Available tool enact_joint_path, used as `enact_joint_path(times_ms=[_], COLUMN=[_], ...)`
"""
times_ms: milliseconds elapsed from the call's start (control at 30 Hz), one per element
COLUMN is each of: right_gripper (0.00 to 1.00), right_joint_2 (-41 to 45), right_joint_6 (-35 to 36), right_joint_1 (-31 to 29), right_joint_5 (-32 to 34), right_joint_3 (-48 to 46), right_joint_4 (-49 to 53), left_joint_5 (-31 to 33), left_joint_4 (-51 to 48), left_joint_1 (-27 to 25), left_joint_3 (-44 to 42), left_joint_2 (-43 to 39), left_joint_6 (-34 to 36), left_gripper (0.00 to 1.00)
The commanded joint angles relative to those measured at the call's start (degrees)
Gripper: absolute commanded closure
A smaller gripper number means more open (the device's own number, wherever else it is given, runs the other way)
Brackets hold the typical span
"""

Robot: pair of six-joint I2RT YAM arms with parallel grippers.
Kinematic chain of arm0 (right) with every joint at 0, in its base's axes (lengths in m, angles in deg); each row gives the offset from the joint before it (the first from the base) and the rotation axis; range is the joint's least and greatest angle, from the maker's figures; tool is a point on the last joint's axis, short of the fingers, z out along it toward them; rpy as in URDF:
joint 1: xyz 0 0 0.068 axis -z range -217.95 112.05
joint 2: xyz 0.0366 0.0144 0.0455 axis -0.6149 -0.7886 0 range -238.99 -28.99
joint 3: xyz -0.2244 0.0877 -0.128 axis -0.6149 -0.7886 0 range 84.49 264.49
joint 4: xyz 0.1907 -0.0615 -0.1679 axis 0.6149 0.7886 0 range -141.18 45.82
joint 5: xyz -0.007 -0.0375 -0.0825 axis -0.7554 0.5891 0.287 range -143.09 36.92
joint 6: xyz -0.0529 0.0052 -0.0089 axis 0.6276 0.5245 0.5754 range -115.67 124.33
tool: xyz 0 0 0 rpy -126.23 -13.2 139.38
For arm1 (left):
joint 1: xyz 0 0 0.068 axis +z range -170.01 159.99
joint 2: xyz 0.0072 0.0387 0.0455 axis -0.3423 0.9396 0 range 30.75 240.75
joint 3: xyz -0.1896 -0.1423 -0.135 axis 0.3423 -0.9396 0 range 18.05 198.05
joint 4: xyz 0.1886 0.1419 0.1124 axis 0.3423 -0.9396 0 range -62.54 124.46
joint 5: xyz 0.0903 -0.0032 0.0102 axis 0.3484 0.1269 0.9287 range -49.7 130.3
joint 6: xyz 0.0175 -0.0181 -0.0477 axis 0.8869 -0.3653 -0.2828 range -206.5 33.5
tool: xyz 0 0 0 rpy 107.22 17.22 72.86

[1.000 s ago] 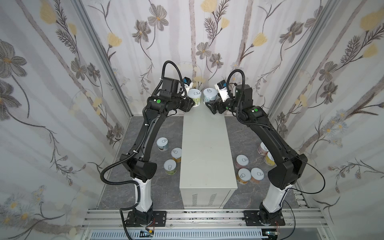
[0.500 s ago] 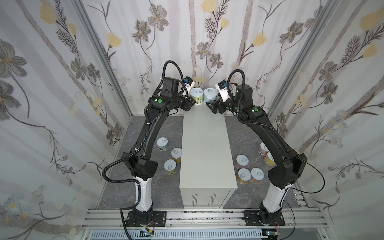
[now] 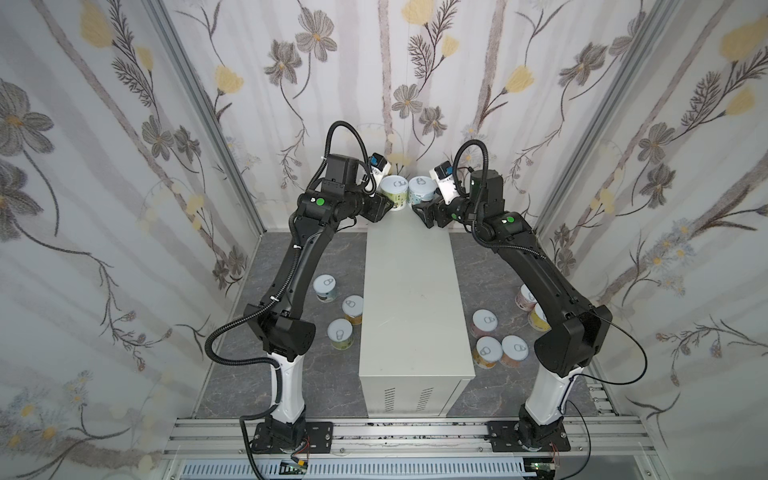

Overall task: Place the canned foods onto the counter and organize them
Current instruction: 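Lower the green can beside the blue can and open the left gripper, then lower the right gripper to the floor's yellow can while the left arm withdraws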

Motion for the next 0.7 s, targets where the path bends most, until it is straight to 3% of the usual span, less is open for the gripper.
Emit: enact_joint_path(times_ms=[0,167,367,533,667], right_gripper=[0.05,0.0,0.0,0.0,0.0], right_joint_2=[0.1,2.3,9.1,20.4,28.5], right_joint_6=[0.6,1.0,0.4,-2.9,-8.9], right_joint_1=[0.0,0.3,0.9,1.2,1.6], right_joint_5=[0.2,-0.2,0.5,8.0,18.4], right_joint_3=[0.0,-1.8,-7.9,-18.6,-24.5], right_joint_4=[-1.5,-1.1,-2.5,-5.0,1.3], left_joint_5=[-0.6,0.8,2.1,2.8,3.5], left_joint_4=[0.9,-0.5,-1.0,-0.3,1.0], left_joint_1=[0.0,0.0,0.0,0.7,2.0], left_joint_3=[0.5,0.5,0.7,0.6,0.0], left_joint_2=[-1.2,-3.3,-6.8,-9.5,-12.1], left_joint_6=[0.6,1.1,2.4,4.0,4.7], left_gripper=[0.47,0.33,0.23,0.18,0.15])
